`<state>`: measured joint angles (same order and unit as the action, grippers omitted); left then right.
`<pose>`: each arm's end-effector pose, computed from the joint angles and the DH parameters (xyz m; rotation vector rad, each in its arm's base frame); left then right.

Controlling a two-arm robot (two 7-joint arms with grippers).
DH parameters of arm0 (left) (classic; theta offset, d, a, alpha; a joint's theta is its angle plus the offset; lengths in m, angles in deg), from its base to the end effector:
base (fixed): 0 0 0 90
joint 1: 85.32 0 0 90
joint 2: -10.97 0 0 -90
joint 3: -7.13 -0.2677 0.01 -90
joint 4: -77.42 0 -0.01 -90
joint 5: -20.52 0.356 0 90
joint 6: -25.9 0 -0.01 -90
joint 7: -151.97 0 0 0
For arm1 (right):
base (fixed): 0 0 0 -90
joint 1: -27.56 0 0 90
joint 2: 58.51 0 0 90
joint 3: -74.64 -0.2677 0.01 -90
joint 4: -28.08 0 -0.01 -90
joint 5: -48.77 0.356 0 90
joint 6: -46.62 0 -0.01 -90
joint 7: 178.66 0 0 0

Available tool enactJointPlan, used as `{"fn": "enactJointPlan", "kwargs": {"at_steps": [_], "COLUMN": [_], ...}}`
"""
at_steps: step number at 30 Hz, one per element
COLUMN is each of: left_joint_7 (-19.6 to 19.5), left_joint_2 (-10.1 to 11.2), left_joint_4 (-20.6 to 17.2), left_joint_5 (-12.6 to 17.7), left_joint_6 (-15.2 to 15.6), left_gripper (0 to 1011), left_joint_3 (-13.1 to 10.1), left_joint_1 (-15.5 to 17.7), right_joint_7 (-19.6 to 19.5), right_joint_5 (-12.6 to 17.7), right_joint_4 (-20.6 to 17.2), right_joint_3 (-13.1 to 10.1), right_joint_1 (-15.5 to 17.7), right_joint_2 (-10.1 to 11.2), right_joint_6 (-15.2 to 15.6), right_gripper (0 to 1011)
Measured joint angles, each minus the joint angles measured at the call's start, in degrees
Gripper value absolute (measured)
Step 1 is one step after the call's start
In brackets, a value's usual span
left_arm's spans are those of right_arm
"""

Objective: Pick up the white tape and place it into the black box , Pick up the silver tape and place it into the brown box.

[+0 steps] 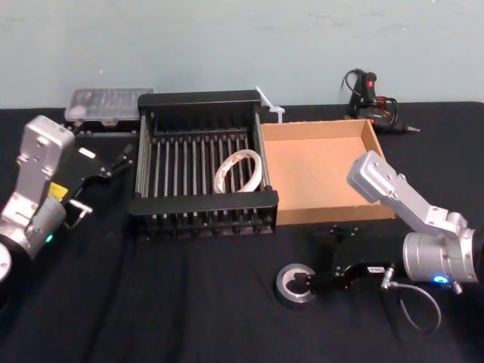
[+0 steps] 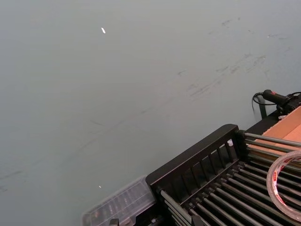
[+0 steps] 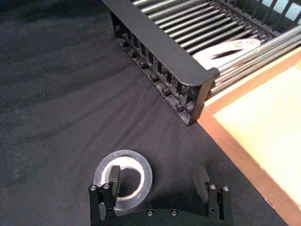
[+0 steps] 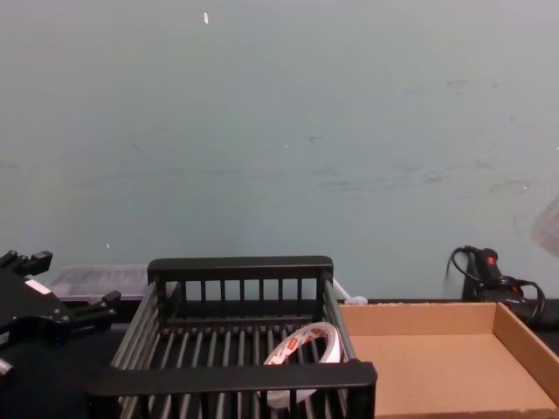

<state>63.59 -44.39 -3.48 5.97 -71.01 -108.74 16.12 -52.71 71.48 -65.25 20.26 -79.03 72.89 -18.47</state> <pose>0.3991 0.0574 -0.2933 0.3043 -0.2851 1.2479 0.3887 -0.0072 -0.2397 -0.6202 0.1605 -0.4924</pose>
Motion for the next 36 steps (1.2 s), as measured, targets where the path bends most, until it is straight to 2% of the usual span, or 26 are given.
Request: {"fn": "enactJointPlan", "kwargs": {"at_steps": [18,36], "left_joint_7": [0.00,0.00], "left_joint_2": [0.00,0.00], "left_joint_4": [0.00,0.00], "left_joint_5": [0.00,0.00], "left_joint_6": [0.00,0.00], "left_gripper": [1002,1001], "left_joint_3": [0.00,0.00], "left_joint_1": [0.00,0.00], "right_joint_7": [0.08,0.13], "right_joint_5": [-1.43,-1.47], "right_joint_4": [3.39,3.49], "right_joint_3": [1.95,2.01], "right_joint_1": [-1.86,-1.93], "right_joint_2": [-2.21,-2.28], "right_joint_6": [1.36,1.48], "right_gripper": [1002,985]}}
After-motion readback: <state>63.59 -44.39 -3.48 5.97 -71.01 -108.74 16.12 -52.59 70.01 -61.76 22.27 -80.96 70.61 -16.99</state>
